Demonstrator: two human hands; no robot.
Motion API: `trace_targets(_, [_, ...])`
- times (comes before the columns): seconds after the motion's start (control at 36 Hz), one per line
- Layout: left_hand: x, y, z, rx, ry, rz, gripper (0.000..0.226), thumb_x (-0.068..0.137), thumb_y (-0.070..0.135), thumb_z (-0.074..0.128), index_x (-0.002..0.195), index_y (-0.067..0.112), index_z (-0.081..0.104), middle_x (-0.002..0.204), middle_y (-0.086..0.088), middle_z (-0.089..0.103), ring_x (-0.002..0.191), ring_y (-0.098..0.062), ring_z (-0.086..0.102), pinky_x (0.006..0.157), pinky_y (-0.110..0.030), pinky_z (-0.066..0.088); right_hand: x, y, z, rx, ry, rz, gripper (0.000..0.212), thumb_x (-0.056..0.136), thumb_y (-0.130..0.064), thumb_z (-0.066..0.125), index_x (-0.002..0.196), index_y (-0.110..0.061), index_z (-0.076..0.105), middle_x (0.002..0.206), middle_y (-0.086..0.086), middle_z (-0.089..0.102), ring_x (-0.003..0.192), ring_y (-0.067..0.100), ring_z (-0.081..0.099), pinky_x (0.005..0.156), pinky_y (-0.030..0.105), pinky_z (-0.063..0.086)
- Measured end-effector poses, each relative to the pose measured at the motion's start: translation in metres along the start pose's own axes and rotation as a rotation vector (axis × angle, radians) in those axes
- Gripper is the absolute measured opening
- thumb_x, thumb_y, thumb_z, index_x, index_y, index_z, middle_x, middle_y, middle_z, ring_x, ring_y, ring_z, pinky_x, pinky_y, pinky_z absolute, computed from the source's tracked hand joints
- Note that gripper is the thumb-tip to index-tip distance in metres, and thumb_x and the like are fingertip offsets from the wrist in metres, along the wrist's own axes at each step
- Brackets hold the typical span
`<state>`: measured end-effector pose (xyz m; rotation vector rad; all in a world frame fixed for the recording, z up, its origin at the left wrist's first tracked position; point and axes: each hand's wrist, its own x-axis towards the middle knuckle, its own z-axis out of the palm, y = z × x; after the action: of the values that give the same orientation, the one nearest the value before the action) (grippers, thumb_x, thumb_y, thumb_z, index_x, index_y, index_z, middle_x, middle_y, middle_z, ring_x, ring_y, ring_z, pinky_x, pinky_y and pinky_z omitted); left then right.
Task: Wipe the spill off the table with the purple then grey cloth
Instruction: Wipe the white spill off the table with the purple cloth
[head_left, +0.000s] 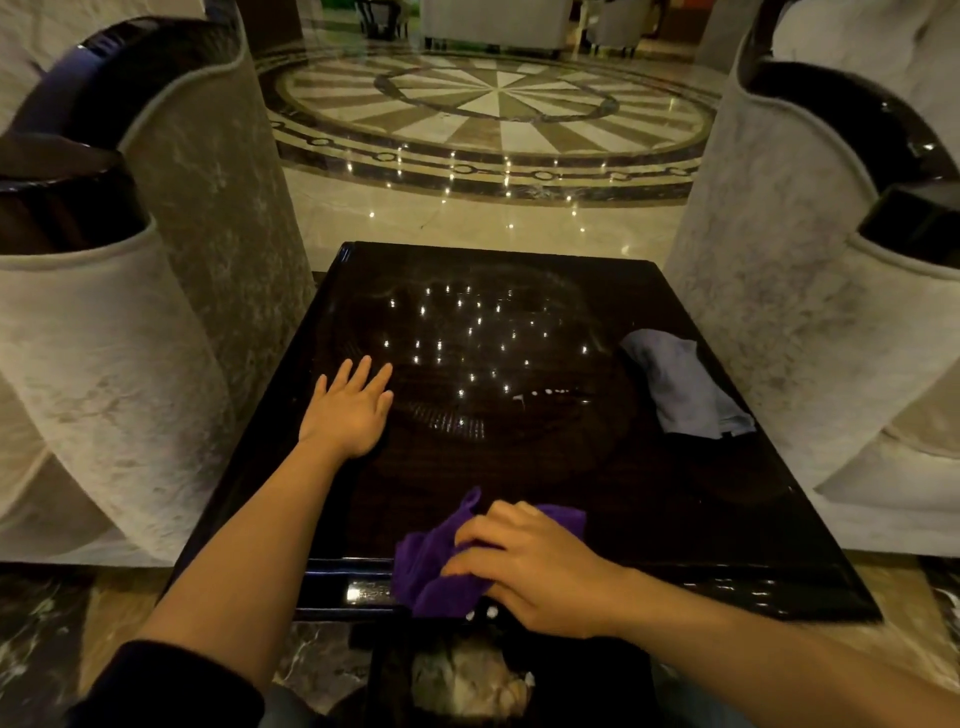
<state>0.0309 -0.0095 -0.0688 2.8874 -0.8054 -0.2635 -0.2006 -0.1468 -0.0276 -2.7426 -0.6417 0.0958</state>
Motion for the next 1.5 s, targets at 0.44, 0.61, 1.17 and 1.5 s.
trace_targets(0.44, [0.0, 0.001, 0.0, 0.009, -0.004, -0.013, 0.051, 0.098, 0.038, 0.013, 0.147, 0.024, 0.006, 0.158, -0.005, 0.001, 0.145, -0.025, -0.003, 0.117, -0.046, 0.003, -0.04, -0.002, -0.017, 0.099, 0.068, 0.055, 0.034, 0.093, -0.02, 0.049, 0.126, -0.023, 0.051, 0.128, 0.001, 0.049, 0.113, 0.016, 0.042, 0.092, 0.026, 0.03])
trace_targets(0.61, [0.001, 0.001, 0.0, 0.005, -0.008, -0.016, 0.051, 0.098, 0.038, 0.013, 0.147, 0.025, 0.005, 0.158, -0.004, 0.0, 0.145, -0.024, -0.003, 0.117, -0.046, 0.002, -0.031, 0.028, -0.051, 0.25, 0.263, 0.193, 0.032, 0.083, -0.007, 0.052, 0.113, -0.003, 0.06, 0.114, 0.017, 0.056, 0.106, 0.025, 0.053, 0.098, 0.023, 0.036])
trace_targets(1.17, [0.005, -0.003, 0.005, 0.022, 0.002, -0.017, 0.051, 0.098, 0.04, 0.011, 0.146, 0.029, 0.001, 0.158, -0.001, -0.004, 0.145, -0.021, -0.007, 0.118, -0.042, 0.0, 0.036, 0.21, -0.057, 0.077, 0.306, 0.76, 0.041, 0.091, -0.031, 0.053, 0.13, -0.017, 0.048, 0.139, 0.011, 0.044, 0.124, 0.03, 0.04, 0.106, 0.038, 0.03])
trace_targets(1.5, [0.002, 0.001, 0.003, 0.022, 0.009, -0.015, 0.051, 0.098, 0.038, 0.012, 0.146, 0.026, 0.002, 0.158, -0.004, -0.002, 0.145, -0.023, -0.006, 0.118, -0.043, 0.0, 0.052, 0.193, -0.042, 0.048, 0.312, 0.725, 0.042, 0.093, -0.037, 0.045, 0.131, -0.02, 0.047, 0.143, 0.009, 0.04, 0.128, 0.028, 0.032, 0.108, 0.037, 0.025])
